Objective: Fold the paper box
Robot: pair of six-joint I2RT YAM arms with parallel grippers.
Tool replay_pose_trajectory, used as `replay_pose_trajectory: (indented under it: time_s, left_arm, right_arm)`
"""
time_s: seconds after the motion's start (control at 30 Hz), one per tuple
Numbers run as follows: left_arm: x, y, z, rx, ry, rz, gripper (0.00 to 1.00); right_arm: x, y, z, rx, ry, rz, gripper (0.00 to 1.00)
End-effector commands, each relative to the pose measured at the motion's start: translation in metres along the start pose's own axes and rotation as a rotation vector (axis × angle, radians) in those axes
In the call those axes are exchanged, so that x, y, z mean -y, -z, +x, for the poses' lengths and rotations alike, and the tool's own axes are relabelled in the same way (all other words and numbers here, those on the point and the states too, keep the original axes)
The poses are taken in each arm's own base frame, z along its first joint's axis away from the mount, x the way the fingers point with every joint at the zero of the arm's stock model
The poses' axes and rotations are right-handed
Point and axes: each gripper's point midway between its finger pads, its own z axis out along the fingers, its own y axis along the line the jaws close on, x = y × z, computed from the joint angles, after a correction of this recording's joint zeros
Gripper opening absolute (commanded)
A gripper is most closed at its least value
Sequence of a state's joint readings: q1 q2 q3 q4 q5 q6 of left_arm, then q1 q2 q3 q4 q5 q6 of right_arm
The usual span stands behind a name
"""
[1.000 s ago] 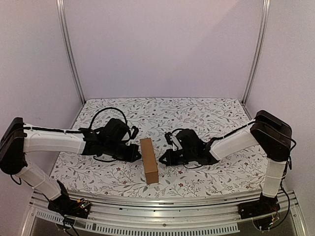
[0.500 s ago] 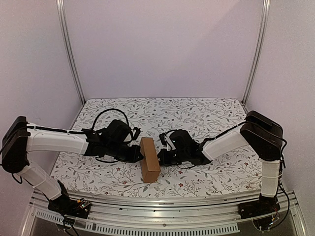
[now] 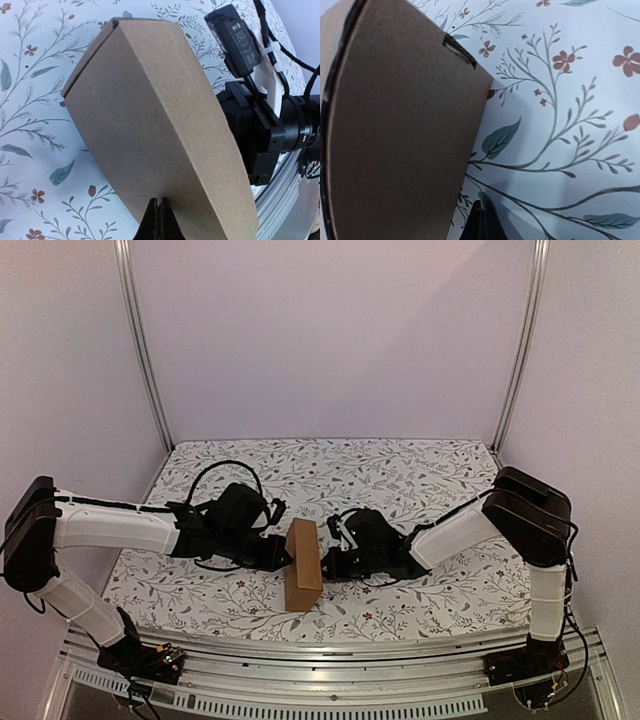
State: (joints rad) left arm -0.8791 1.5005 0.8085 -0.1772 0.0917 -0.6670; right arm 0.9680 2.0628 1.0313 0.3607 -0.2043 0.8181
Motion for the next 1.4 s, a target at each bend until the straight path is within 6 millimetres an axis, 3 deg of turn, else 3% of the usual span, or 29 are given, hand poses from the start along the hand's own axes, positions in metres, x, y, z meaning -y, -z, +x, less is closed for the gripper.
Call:
replay_pose_trajectory:
  time_s: [0.0,0.2,0.43,0.67,0.83,1.1,1.23,1.37]
  left_arm:
    - [0.008,-0.002,-0.003,0.001,-0.009,0.013,0.0]
    - [0.011,-0.004,-0.004,-0.004,-0.012,0.015,0.0]
    - [0.018,-0.004,-0.009,0.002,-0.021,0.028,0.0]
    - [0.03,-0.013,-0.014,-0.007,-0.047,0.046,0.0]
    - [0.047,-0.017,-0.023,-0.006,-0.072,0.076,0.0]
    - [0.048,0.005,-0.039,0.04,-0.112,0.026,0.0]
    - [0.043,0.023,-0.046,0.061,-0.147,-0.027,0.18]
    - [0.034,0.044,-0.06,0.112,-0.187,-0.108,0.27]
  right_arm:
    - [0.021,0.022,-0.006,0.041,0.032,0.092,0.0]
    - [0.036,0.048,-0.009,0.067,0.096,0.189,0.01]
    - [0.037,0.081,-0.022,0.116,0.171,0.274,0.01]
    - [0.044,0.126,-0.035,0.143,0.29,0.429,0.04]
    - [0.039,0.164,-0.048,0.197,0.357,0.492,0.05]
    - [0.028,0.209,-0.06,0.262,0.409,0.526,0.18]
    - [0.032,0.228,-0.065,0.298,0.433,0.575,0.27]
    - [0.033,0.246,-0.071,0.321,0.462,0.635,0.47]
